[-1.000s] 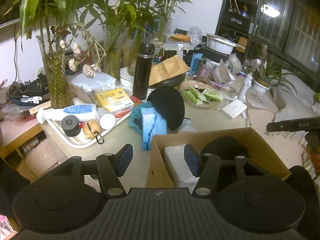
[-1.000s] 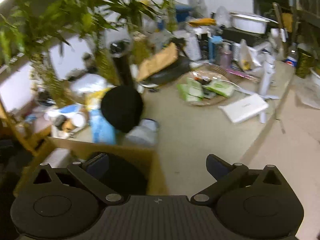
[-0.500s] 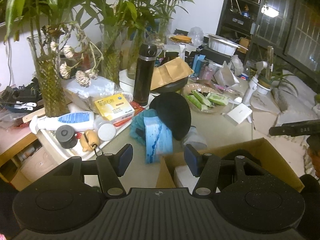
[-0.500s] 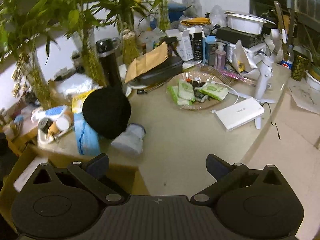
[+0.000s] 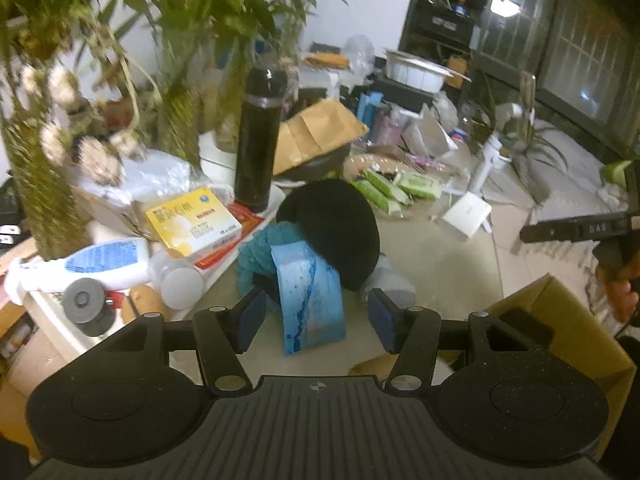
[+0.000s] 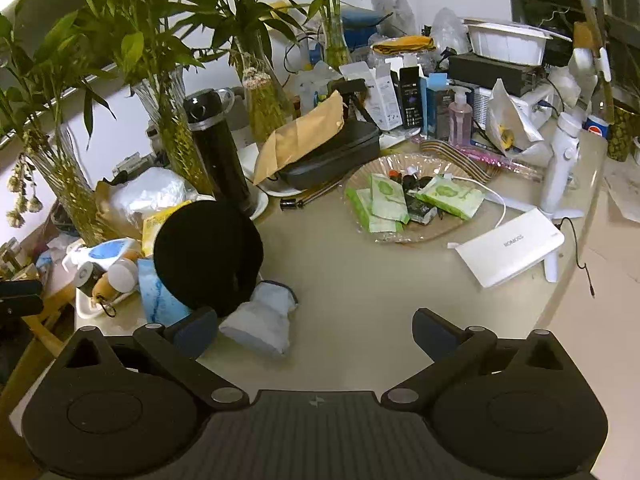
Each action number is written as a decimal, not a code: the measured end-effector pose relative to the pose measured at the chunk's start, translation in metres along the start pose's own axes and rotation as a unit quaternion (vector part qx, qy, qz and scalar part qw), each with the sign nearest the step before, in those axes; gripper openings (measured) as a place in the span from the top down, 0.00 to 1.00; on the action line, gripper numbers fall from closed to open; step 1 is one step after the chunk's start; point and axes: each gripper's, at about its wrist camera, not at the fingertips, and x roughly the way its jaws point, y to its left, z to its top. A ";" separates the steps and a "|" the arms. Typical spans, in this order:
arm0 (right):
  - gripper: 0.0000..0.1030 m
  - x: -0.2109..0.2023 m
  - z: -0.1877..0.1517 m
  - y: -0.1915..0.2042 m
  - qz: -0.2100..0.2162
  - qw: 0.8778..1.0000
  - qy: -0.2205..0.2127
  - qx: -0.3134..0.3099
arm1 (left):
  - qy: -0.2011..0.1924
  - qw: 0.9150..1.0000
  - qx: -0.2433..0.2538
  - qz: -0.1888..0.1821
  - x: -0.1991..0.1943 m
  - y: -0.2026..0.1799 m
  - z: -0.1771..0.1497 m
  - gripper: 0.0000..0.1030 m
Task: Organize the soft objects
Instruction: 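Move the left tool to the blue wipes packet while the right tool approaches the white knit glove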
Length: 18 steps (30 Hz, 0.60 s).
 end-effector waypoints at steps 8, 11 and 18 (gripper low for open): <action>0.00 0.021 -0.005 -0.013 0.028 1.000 0.010 -0.009 | 0.018 0.999 -0.015 -0.029 0.048 0.038 -0.007 0.48; 0.00 0.029 -0.007 -0.019 0.042 0.999 0.013 -0.012 | 0.024 0.999 -0.016 -0.045 0.063 0.050 -0.009 0.49; 0.00 0.065 -0.009 -0.039 0.051 0.998 0.028 -0.006 | 0.045 0.994 -0.003 -0.098 0.102 0.066 -0.019 0.51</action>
